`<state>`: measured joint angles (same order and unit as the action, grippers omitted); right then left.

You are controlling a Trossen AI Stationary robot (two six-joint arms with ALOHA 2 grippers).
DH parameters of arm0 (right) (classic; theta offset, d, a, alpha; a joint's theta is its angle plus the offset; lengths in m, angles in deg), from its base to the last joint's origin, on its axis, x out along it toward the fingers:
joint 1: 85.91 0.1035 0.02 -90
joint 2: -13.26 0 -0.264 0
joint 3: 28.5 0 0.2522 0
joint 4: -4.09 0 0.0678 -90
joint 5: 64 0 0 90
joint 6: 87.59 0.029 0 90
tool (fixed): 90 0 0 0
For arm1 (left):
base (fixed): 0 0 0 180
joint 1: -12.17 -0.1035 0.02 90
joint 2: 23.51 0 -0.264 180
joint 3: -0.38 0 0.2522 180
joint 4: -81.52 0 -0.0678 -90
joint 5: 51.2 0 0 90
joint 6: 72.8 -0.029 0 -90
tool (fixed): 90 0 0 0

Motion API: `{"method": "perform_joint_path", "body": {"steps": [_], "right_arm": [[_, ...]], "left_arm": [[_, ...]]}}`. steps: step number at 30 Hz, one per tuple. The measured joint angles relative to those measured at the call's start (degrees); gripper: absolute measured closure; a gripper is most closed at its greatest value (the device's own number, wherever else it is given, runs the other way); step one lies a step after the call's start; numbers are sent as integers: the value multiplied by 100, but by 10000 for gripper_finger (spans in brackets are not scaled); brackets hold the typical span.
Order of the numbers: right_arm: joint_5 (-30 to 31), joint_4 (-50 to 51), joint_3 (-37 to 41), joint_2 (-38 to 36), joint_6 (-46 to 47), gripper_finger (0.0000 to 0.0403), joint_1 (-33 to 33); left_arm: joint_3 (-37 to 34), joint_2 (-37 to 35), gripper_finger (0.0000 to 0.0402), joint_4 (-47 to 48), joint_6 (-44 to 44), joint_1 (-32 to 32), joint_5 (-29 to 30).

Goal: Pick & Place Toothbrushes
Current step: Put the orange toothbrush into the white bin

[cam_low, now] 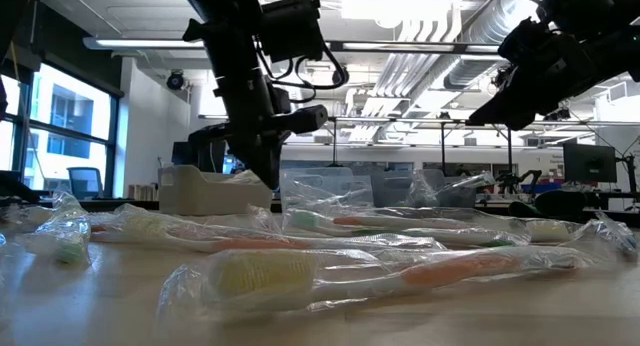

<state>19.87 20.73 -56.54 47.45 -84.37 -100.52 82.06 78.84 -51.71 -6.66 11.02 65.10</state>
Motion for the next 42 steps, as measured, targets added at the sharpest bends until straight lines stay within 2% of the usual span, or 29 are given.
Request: {"method": "perform_joint_path", "body": {"steps": [7,16,20,29,36,42], "right_arm": [[0,8,0,0,0,401,-2],[0,14,0,0,0,401,-2],[1,17,0,0,0,401,-2],[2,21,0,0,-2,401,-1],[2,19,0,0,-2,401,-2],[0,12,0,2,-2,401,0]], "left_arm": [[0,0,392,-1,8,2,-2],[0,-2,300,-4,27,2,0],[-2,-2,280,-8,20,2,0],[-2,-7,277,-39,-163,2,0],[-4,6,277,409,472,0,-31],[2,222,277,232,592,0,-117]]}}
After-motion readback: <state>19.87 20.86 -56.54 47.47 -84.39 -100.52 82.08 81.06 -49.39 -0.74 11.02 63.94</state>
